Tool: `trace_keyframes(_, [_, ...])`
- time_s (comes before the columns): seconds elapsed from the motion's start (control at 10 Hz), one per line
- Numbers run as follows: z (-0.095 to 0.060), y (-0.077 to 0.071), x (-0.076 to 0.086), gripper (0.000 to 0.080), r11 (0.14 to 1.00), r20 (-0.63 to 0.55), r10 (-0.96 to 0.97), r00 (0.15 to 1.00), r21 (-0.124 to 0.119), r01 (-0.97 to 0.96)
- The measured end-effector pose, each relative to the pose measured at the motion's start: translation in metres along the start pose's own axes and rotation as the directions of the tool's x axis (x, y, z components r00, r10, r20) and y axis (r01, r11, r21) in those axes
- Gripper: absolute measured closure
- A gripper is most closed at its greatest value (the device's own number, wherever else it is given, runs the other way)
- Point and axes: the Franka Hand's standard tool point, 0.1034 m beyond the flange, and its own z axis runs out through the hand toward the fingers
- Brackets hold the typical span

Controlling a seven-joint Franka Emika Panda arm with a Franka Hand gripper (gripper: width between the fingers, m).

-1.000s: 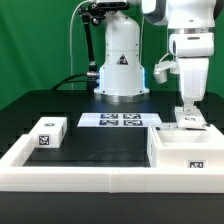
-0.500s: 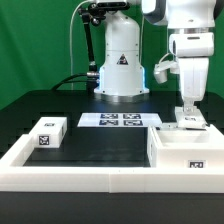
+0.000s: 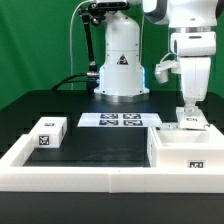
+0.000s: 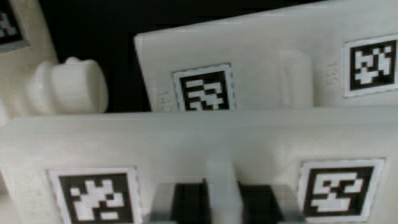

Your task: Assemble cabinet

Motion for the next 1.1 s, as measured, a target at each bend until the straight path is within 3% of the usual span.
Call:
trace_keyframes(0.7, [0.001, 0.002, 0.001, 0.0729, 1.000, -0.002, 0.001, 1.000, 0.000, -0.001])
trace_keyframes(0.9, [0.000, 0.015, 0.000, 0.0729, 1.000, 0.003, -0.020, 1.000, 0.012, 0.019])
trace_keyframes(1.1, [0.001, 0.027, 0.001, 0.0729, 1.000, -0.005, -0.014, 1.000, 0.004, 0.014])
